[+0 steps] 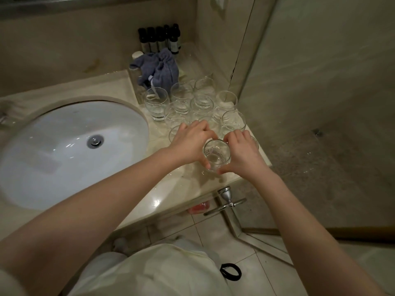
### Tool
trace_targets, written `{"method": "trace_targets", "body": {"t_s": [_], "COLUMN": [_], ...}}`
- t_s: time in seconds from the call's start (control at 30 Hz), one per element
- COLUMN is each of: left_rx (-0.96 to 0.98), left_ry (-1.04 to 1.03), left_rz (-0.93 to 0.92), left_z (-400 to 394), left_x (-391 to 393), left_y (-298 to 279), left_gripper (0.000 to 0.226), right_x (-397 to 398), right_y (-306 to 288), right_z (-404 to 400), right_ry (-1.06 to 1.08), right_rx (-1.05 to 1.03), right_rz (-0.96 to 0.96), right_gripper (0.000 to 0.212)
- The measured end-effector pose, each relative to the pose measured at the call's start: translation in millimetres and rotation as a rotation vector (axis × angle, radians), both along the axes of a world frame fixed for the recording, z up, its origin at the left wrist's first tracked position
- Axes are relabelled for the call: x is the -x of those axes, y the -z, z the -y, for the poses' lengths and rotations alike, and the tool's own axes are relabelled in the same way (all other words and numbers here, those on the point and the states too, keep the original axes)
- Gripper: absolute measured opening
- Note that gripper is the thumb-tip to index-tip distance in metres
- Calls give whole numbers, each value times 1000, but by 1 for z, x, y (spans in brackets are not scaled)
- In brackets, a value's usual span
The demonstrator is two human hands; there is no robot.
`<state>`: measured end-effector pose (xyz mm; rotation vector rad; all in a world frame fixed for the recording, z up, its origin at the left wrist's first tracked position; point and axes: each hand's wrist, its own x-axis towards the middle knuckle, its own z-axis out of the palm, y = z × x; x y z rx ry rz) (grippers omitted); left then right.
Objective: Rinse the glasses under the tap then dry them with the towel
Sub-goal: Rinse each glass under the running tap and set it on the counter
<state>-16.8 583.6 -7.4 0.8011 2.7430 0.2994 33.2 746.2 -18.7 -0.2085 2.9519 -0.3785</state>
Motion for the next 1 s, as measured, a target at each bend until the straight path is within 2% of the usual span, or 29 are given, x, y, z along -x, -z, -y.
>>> {"method": "trace_targets", "body": {"t_s": [0.2, 0.33, 0.53, 0.77, 1.0], "left_rx": [17, 76, 37, 48, 113], "left_ry": [25, 89, 121, 11, -221], "left_rz": [-2, -43, 59, 140, 174], "left_z": [0, 1, 27, 127, 301], "left_x": [2, 0, 5, 14, -7], "left_y": [2, 1, -25, -59, -64], "left_gripper": [88, 88, 86, 77, 74], "right_x": [4, 8, 20, 42, 57], "right_y": [-2, -14, -49, -83, -87], "right_z": [1, 8, 28, 111, 274], "right_ry": [-25, -57, -96, -201, -396], "right_rx": [-40, -189, -315, -277, -258], "right_rz": [61, 138, 230, 224, 198], "right_gripper": [89, 93, 94, 93, 91]}}
